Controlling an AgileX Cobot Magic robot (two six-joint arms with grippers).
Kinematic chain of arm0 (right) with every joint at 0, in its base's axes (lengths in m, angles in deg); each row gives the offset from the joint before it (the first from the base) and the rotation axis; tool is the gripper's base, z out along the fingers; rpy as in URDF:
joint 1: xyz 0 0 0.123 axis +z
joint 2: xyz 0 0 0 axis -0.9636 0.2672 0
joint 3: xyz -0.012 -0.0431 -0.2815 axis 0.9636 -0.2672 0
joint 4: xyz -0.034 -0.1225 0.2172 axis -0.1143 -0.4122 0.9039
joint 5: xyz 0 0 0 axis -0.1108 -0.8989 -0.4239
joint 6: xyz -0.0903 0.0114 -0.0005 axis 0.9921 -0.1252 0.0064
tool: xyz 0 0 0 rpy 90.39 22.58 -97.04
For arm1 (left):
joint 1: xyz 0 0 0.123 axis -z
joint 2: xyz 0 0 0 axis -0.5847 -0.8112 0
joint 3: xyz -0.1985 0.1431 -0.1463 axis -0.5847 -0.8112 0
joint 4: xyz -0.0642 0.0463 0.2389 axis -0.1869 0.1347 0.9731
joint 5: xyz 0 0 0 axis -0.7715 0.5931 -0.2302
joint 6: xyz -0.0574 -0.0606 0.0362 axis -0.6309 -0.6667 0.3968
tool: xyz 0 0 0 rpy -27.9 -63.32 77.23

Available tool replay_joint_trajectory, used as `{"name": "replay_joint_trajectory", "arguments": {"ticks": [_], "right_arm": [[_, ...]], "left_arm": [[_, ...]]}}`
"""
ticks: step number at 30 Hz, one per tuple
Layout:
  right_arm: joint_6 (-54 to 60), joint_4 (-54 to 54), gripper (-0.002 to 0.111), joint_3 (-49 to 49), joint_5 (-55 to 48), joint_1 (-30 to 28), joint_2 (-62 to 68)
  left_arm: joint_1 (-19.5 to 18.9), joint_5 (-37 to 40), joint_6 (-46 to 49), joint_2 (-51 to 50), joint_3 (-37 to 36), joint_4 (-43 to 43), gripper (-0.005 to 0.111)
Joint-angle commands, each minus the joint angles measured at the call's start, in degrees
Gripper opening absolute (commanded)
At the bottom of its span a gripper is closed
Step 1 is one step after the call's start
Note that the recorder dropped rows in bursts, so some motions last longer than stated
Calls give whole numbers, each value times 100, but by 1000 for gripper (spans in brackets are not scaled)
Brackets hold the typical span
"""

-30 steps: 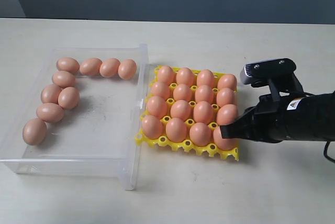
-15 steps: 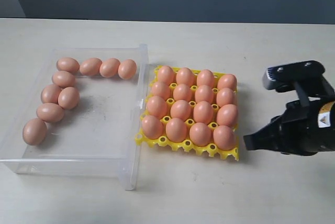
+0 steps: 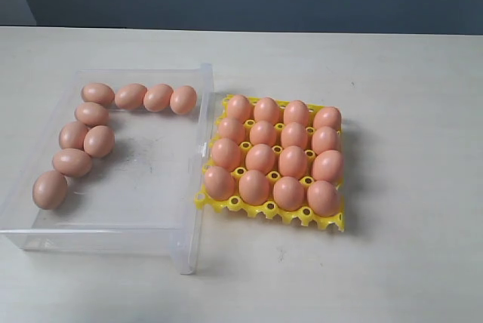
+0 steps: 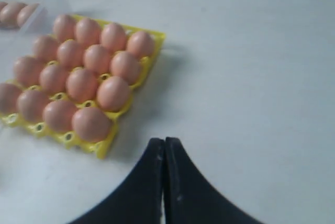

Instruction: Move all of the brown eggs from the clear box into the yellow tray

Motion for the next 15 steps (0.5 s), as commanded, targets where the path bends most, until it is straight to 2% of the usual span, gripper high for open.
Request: {"name": "replay_joint_trajectory", "arguments": {"ticks": [1, 5, 8, 12, 15], "right_arm": [[-1321, -1304, -1, 71, -824, 25, -906], [-1461, -1718, -1, 71, -863, 25, -1238], [-1494, -2460, -1, 15, -729, 25, -1238], [-1800, -3612, -1, 12, 76, 25, -1238], [-1825, -3910, -1, -29, 894, 25, -1238]], "left_arm": [[7, -59, -15, 28, -23, 0, 0], [7, -59, -15, 28, -23, 0, 0], [7, -59, -15, 28, -23, 0, 0], [7, -59, -15, 28, -23, 0, 0], [7, -59, -15, 28, -23, 0, 0]]}}
